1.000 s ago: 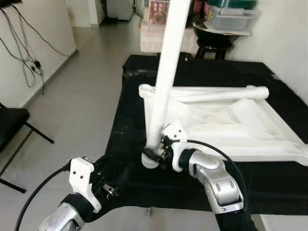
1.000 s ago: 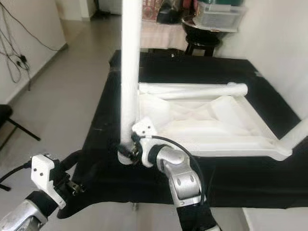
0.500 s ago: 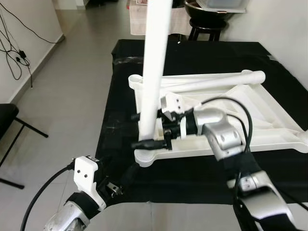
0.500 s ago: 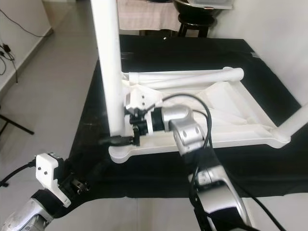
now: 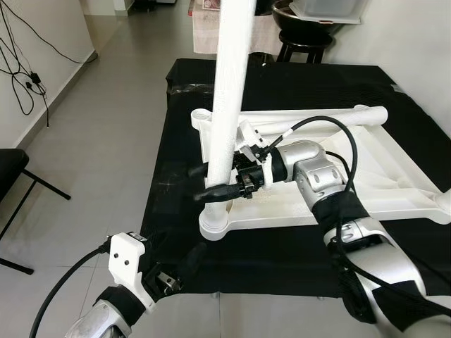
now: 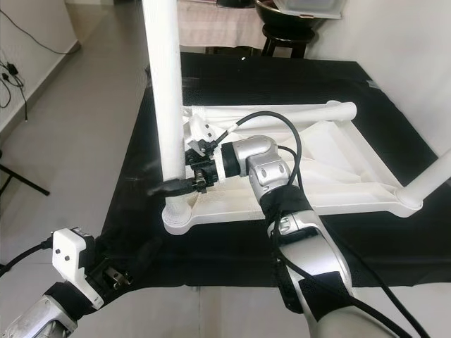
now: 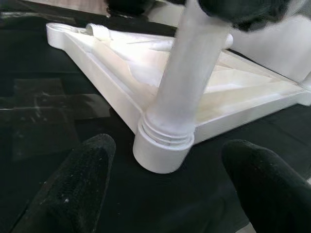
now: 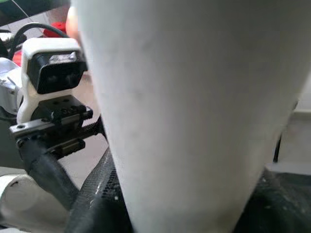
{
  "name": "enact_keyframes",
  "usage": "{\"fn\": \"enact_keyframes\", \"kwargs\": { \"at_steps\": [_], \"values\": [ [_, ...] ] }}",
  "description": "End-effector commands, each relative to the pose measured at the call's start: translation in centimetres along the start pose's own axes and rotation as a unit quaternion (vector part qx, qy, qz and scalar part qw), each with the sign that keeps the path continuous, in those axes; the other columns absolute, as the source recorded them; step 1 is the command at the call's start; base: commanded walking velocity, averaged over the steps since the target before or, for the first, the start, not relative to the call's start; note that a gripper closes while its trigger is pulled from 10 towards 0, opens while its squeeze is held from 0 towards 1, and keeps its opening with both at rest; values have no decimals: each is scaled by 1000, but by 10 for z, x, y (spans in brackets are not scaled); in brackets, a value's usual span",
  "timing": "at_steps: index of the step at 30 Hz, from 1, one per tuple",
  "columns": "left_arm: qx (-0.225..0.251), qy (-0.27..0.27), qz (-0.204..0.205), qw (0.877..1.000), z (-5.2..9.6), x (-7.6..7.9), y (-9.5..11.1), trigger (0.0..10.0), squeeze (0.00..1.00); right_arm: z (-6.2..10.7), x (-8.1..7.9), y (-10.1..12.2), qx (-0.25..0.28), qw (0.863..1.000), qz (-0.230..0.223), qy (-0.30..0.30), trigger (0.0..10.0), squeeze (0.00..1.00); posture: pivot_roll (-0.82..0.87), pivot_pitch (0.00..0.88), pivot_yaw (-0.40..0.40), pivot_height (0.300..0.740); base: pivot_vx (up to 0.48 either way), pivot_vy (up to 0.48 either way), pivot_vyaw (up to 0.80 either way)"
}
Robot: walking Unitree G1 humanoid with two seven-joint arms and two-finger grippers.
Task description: Building children table
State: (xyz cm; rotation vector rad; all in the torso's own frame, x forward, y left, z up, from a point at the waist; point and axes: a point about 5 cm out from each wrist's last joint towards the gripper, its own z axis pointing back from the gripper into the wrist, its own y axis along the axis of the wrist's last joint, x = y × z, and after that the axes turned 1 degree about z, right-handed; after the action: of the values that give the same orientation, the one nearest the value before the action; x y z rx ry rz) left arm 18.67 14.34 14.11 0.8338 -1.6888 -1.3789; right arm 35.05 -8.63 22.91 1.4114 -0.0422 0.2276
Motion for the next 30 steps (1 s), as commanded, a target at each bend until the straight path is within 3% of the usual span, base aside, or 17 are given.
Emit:
{"fn": "enact_keyframes", "kwargs": {
  "at_steps": [1,8,9,11,12,13,14,15,16,18,19,21,22,27,28,29,30],
  "values": [
    [-1,-1,0,1000,1,2,1,10000,0,10,-7,-14,2,999,-8,-33,0,0,-42,121,-88,740,0,0,0],
    [0,0,-3,1000,0,-2,2,10000,0,28,-22,-33,7,993,-18,-116,0,0,-66,127,-66,740,0,0,0],
    [-1,0,-4,1000,1,-4,3,10000,0,31,-28,-37,5,989,-21,-146,0,0,-72,126,-63,740,0,0,0],
    [-3,0,-7,1000,1,-9,3,10000,0,19,-35,-48,-5,960,-74,-269,0,0,-80,121,-62,740,0,0,0],
    [-3,0,-7,1000,1,-9,3,10000,0,19,-35,-48,-5,960,-74,-269,0,0,-80,121,-62,740,0,0,0],
    [-4,0,-8,1000,1,-11,3,10000,0,17,-29,-61,-41,887,-102,-448,0,0,-85,118,-59,740,0,0,0],
    [-4,0,-8,1000,1,-11,3,10000,0,17,-29,-61,-41,887,-102,-448,0,0,-85,118,-59,740,0,0,0],
    [-4,1,-9,1000,1,-13,3,10000,0,20,-28,-70,-72,813,-117,-565,0,0,-90,117,-57,740,0,0,0],
    [-5,2,-11,1000,0,-14,4,10000,0,0,-50,-84,-99,818,-136,-550,0,0,-88,114,-44,740,0,0,0],
    [-6,4,-13,1000,0,-16,3,10000,0,-7,-56,-85,-92,826,-144,-537,0,0,-92,105,-43,740,0,0,0],
    [-7,5,-14,1000,-1,-17,2,10000,0,-13,-58,-86,-84,845,-159,-504,0,0,-86,91,-53,740,0,0,0],
    [-7,5,-14,1000,-1,-17,2,10000,0,-13,-58,-86,-84,845,-159,-504,0,0,-86,91,-53,740,0,0,0],
    [-8,6,-15,1000,-2,-18,2,10000,0,-19,-60,-87,-88,862,-154,-475,0,0,-71,89,-63,740,0,0,0],
    [-1,23,-22,999,-2,-20,3,10000,0,-27,-62,-81,-103,873,-139,-456,0,0,-72,86,-68,740,0,0,0],
    [-1,24,-22,999,-2,-20,3,10000,0,-28,-62,-81,-103,873,-145,-455,4627,0,-70,86,-70,740,0,0,0],
    [-1,24,-22,999,-2,-20,3,10000,0,-28,-62,-81,-103,873,-145,-455,4627,0,-70,86,-70,740,0,0,0],
    [0,23,-21,999,-3,-21,3,10000,0,-30,-60,-76,-94,877,-144,-449,10000,0,-72,81,-72,740,0,0,0]
  ]
}}
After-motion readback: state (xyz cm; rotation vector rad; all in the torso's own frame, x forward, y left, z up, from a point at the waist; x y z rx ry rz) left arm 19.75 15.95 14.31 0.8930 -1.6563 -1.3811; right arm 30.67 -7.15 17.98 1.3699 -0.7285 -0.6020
